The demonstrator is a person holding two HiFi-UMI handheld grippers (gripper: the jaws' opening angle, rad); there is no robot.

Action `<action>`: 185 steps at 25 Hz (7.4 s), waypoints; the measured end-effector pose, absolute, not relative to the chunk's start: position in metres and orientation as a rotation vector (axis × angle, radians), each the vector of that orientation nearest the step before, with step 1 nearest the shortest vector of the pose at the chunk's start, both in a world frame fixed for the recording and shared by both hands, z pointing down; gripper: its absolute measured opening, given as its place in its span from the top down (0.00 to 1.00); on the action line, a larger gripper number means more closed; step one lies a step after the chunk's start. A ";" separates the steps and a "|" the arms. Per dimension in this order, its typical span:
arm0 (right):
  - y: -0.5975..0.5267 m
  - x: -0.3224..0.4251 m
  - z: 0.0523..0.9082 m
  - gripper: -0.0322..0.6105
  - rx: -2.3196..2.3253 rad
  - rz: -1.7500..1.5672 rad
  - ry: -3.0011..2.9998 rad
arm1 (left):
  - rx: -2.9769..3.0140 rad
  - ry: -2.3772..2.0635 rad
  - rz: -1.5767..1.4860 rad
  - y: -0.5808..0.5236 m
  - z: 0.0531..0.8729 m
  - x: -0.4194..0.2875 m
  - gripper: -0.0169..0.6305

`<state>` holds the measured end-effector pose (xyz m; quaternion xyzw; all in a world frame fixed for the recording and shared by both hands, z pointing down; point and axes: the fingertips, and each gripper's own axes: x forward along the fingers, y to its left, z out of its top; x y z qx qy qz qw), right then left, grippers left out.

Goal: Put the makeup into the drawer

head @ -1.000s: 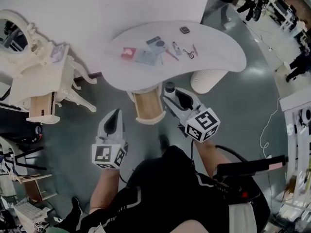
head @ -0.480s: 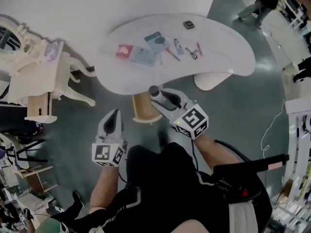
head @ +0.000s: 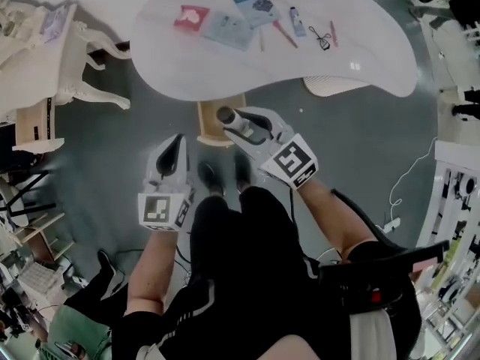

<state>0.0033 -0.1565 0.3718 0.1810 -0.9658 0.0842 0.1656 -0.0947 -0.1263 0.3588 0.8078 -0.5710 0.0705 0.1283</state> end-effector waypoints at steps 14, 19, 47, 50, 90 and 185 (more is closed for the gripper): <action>-0.148 -0.029 0.560 0.68 0.382 0.261 -2.505 | 2.219 -1.508 0.343 -0.136 0.548 -0.113 0.97; -0.145 -0.036 0.608 0.68 0.361 0.284 -2.448 | 2.151 -1.525 0.383 -0.146 0.599 -0.118 0.97; -0.167 -0.065 0.843 0.69 0.245 0.299 -2.157 | 1.960 -1.603 0.377 -0.159 0.782 -0.166 0.97; -0.173 -0.069 0.858 0.69 0.248 0.320 -2.103 | 1.971 -1.588 0.383 -0.158 0.793 -0.165 0.97; -0.197 -0.081 0.880 0.57 0.291 0.434 -1.954 | 1.917 -1.621 0.343 -0.173 0.820 -0.208 0.97; -0.162 -0.004 0.244 0.95 1.018 0.338 -2.800 | 2.332 -1.553 0.208 -0.121 0.270 -0.137 0.97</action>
